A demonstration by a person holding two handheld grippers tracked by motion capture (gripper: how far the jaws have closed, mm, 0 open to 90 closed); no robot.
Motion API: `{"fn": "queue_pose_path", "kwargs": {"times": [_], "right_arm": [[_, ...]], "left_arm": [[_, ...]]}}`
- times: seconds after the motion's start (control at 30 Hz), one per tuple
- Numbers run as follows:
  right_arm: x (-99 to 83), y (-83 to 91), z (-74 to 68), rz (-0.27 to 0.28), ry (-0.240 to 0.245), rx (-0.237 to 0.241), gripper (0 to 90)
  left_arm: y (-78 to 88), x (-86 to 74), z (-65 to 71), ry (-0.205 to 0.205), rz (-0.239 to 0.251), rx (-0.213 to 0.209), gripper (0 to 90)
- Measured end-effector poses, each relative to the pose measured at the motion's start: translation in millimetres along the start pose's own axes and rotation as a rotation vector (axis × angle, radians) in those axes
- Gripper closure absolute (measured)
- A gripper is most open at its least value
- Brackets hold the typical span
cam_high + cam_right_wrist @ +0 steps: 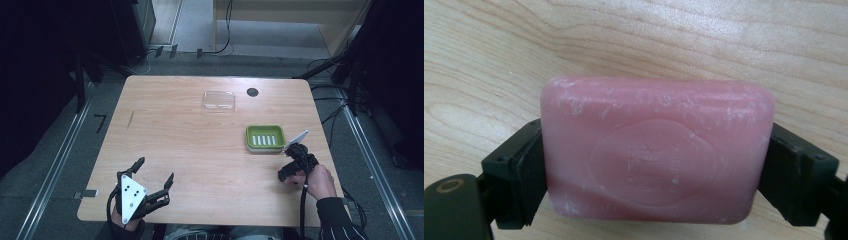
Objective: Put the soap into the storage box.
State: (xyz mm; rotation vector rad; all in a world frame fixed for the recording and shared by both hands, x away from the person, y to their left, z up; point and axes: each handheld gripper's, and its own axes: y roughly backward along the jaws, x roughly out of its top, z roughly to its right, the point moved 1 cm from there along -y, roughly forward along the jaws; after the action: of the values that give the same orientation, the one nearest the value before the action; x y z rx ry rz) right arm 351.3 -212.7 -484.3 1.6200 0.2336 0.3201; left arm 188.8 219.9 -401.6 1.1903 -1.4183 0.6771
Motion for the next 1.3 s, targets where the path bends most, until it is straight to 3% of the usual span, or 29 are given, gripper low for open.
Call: {"fn": "queue_pose_path", "kwargs": {"times": [0.27, 0.9, 1.3], "right_arm": [[0.0, 0.2, -1.0, -0.004, -0.008, -0.007, 12.8], [1.4, 1.1, 0.3, -0.022, 0.034, 0.019, 13.1], [1.6, 8.0, 6.5, -0.017, 0.030, 0.001, 13.1]], "left_arm": [[0.0, 0.0, 0.2, 0.000, 0.001, -0.002, 12.9], [0.1, 0.1, 0.6, -0.003, 0.001, -0.003, 12.9], [-0.3, 0.1, 1.0, -0.006, -0.001, -0.001, 12.9]]}}
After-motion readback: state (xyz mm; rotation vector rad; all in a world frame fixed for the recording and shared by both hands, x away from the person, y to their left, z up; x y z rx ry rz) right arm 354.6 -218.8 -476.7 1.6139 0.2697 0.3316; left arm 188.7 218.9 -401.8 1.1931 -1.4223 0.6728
